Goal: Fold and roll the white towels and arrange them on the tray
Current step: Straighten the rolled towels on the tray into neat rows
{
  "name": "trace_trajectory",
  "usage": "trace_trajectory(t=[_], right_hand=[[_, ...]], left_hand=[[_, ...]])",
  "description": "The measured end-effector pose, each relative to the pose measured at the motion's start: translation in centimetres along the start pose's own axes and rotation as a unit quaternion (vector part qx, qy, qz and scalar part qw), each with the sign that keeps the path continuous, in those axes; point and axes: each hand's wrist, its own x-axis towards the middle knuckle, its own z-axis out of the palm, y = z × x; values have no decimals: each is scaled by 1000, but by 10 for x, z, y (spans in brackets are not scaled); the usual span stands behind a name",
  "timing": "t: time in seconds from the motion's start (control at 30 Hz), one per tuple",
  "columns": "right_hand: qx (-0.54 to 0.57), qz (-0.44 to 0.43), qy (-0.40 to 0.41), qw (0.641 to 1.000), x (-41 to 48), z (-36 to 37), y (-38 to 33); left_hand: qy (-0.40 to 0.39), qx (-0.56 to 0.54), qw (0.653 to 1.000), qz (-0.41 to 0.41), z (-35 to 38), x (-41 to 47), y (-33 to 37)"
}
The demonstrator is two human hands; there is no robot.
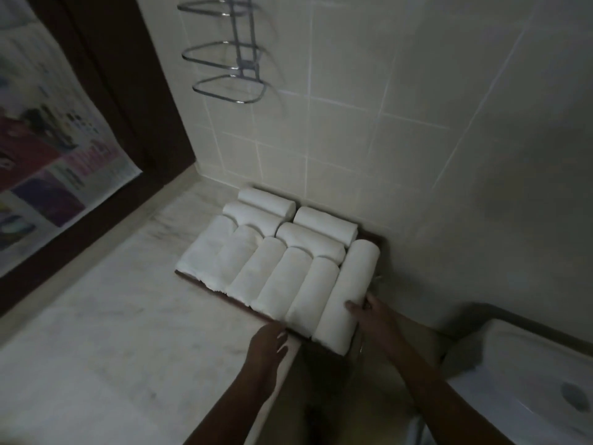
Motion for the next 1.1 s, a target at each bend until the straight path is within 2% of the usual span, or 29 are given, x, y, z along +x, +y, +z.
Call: trace_trajectory(t=[0.13,0.33,0.63,0.8,0.87,0.9,0.93,0.97,1.0,1.03,1.1], right_hand=[[-64,-21,-14,998,28,26,-1],[-124,-47,-70,989,29,54,-62],[-134,-37,-159,978,76,79,-98],[-162,-63,-198,965,90,79,-109],[-172,-81,-227,955,91,70,-114],[-195,-104,-236,946,96,65,-115],[-224,-141,-231,936,102,60,-114],[-254,-195,-202,926,109,54,-115],[-277,-271,-154,909,117,51,-116],[-292,-363,-118,877,127,50,-120],[-342,-512,-103,781,154,54,-129]], left_hand=[[-1,74,996,57,-4,7,18],[49,30,995,84,-23,26,51],[186,-98,975,78,-33,64,89],[212,-147,961,104,-34,74,91],[221,-115,961,124,-35,73,90],[238,-56,959,142,-34,71,89],[273,45,948,158,-33,69,88],[314,164,918,180,-30,64,88],[352,270,868,221,-25,59,88],[373,349,811,284,-17,54,86],[331,457,727,390,1,45,78]])
